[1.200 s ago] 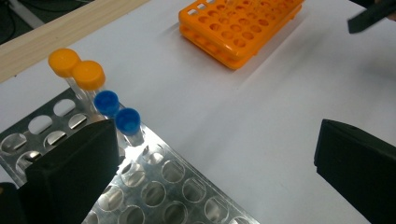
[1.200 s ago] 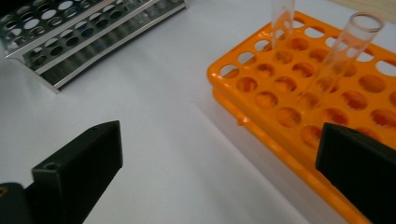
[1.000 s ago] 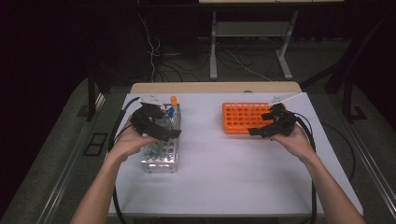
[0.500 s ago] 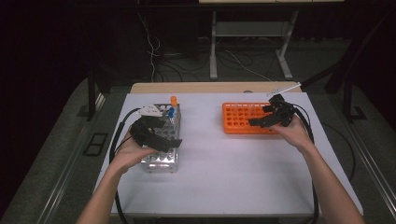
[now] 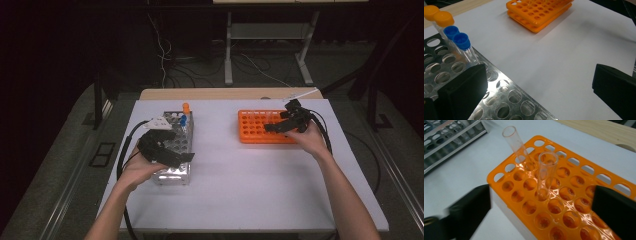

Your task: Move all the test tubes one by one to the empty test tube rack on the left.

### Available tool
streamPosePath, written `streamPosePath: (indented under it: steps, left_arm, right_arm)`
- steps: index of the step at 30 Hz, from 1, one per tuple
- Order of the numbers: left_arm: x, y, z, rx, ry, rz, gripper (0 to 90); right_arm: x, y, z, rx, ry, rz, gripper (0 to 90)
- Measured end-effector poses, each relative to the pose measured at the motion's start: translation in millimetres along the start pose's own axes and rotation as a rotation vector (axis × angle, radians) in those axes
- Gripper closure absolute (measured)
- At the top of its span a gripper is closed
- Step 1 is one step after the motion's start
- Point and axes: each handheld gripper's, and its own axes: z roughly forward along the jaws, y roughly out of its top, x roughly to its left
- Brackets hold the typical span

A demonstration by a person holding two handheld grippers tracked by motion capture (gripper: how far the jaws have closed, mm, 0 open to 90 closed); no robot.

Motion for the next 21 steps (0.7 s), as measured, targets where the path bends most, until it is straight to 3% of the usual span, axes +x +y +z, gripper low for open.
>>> streamPosePath:
  steps: [5,21]
  left_arm:
    - [0.1,-1.1,0.3,-0.004,0.0,0.001,0.0]
    - [-0.2,-6.3,-0.6,-0.005,0.0,0.005,0.0]
  right_arm:
    - [0.3,-0.9,4.1,-0.006,-0.001,-0.016,22.7]
    - [6.2,-1.7,22.5,0.044,-0.029,-0.066,55.6]
